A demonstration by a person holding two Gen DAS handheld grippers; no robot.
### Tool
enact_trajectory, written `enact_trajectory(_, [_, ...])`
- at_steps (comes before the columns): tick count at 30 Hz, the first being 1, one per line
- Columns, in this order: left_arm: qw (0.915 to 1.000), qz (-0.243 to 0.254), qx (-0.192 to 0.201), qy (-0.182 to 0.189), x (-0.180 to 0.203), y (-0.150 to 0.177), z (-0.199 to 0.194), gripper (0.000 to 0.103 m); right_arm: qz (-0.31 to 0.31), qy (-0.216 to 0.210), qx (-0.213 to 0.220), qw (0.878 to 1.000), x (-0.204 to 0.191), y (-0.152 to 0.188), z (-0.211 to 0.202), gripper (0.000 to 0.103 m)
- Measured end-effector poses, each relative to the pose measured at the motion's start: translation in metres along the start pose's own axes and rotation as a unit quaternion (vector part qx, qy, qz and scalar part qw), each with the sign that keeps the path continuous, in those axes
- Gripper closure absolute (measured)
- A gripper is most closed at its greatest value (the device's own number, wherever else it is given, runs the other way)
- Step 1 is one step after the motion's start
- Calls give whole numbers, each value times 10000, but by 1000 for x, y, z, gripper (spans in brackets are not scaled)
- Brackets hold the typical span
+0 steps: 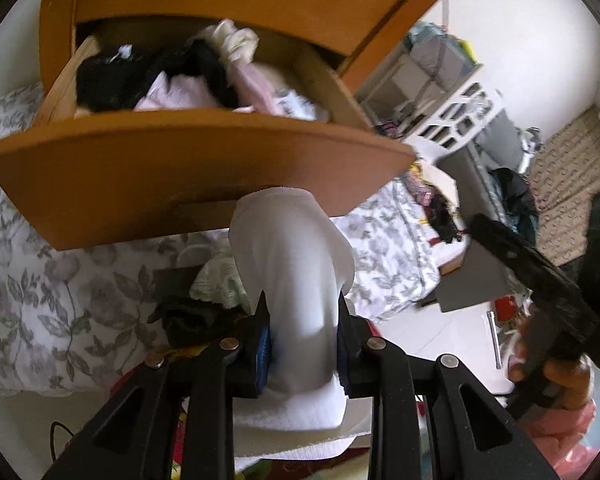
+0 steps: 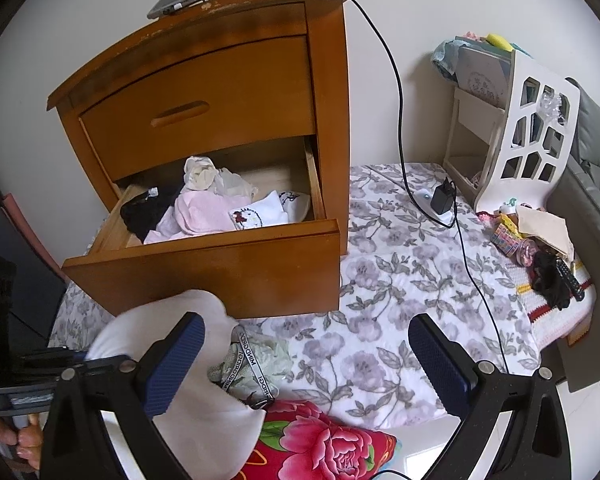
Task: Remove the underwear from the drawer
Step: 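Carry the white cloth with the left tool down below the drawer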
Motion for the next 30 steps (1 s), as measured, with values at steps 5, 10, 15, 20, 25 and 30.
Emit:
enact_trajectory(5, [9991,-144,-148,-370,-24,0,25,75,-25,-4,-64,10000,-1,3,5,0])
enact_trajectory(10, [9974,-277,-447,-497,-38,2,52,75,-58,-20,-144,9999,-3,7,11,0])
enact_trajectory(15, [9950,-299,-683,-659,-48,5,77,75,-91,-34,-213,9997,-5,10,16,0])
enact_trajectory(20, [9923,-294,-840,-856,-57,8,93,74,-105,-26,-276,9996,-4,13,21,0])
enact_trajectory(25, [9917,-328,-845,-916,-59,7,88,61,-118,-32,-311,9994,-4,14,23,0])
enact_trajectory(30, [9935,-362,-579,-913,-56,-5,67,55,-130,-47,-298,9995,-4,14,23,0])
Point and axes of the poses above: each gripper's, at about its wrist camera, not at the fingertips, and z roughly the way its jaws point, x to its right, y to its underside, the point moved 9 cm from there along z, roughly the way its jaws point, and after that the axes turned 13 degrees about x, right-handed, at the moved point
